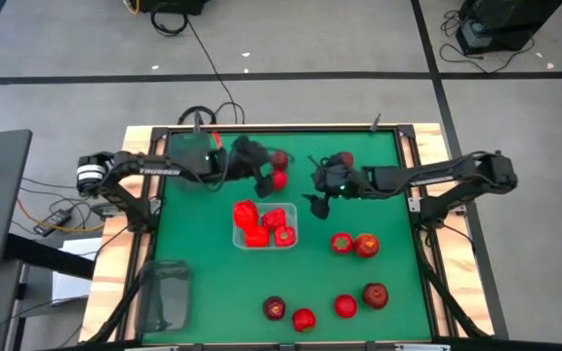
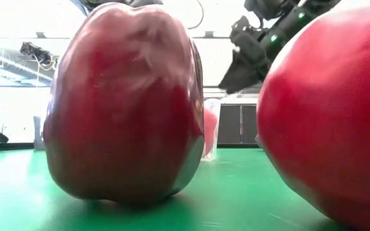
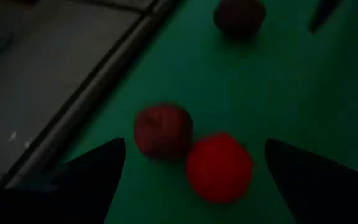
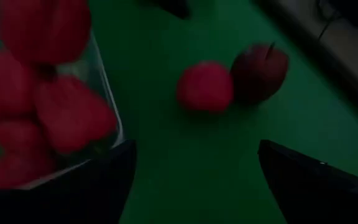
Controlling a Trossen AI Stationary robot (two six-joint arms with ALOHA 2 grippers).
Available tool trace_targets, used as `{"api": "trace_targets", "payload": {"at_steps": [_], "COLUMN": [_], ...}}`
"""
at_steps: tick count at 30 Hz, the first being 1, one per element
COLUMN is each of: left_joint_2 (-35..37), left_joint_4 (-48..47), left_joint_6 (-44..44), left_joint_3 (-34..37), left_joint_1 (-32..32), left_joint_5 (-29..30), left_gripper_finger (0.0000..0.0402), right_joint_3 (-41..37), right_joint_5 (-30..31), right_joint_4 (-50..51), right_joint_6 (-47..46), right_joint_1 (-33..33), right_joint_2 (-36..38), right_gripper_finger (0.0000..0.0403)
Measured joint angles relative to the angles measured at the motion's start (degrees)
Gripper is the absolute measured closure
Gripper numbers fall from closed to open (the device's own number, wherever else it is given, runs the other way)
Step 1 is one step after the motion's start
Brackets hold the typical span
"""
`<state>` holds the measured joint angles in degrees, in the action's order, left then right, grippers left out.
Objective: Sort produce into baskets
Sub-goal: Put the red apple into the top black bin
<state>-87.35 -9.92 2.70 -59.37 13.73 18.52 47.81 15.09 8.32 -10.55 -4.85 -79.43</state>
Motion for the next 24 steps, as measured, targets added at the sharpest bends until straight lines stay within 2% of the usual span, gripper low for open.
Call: {"api": "trace_targets", "payload": {"at_steps": [5, 11, 15, 20, 24], "left_joint_2": [-0.01, -0.26, -0.6, -6.53, -14.06], "left_joint_4": [0.39, 1.79, 2.5, -1.05, -8.86], "left_joint_6": [-0.66, 3.74, 5.19, 5.22, 5.16], "left_joint_3": [-2.39, -2.54, -3.7, -10.08, -17.22], "left_joint_1": [6.91, 13.1, 15.2, 15.14, 15.02], "left_joint_5": [-9.95, -12.61, -17.59, -18.57, -18.05], "left_gripper_finger": [0.0009, 0.0008, 0.0003, 0.0002, 0.0002], "right_joint_3": [0.0, 0.0, 0.0, 0.0, -0.02], "right_joint_5": [0.07, 0.12, 0.27, 0.06, 0.0], "right_joint_4": [0.67, 3.03, 5.19, 5.85, 7.23], "right_joint_6": [-0.44, -2.39, -3.08, -3.48, -3.61], "right_joint_1": [0.25, 0.3, 0.3, 0.3, 0.55], "right_joint_2": [3.84, 5.22, 5.12, 4.79, 5.04], "right_gripper_finger": [0.0056, 0.0056, 0.0056, 0.0056, 0.0056]}}
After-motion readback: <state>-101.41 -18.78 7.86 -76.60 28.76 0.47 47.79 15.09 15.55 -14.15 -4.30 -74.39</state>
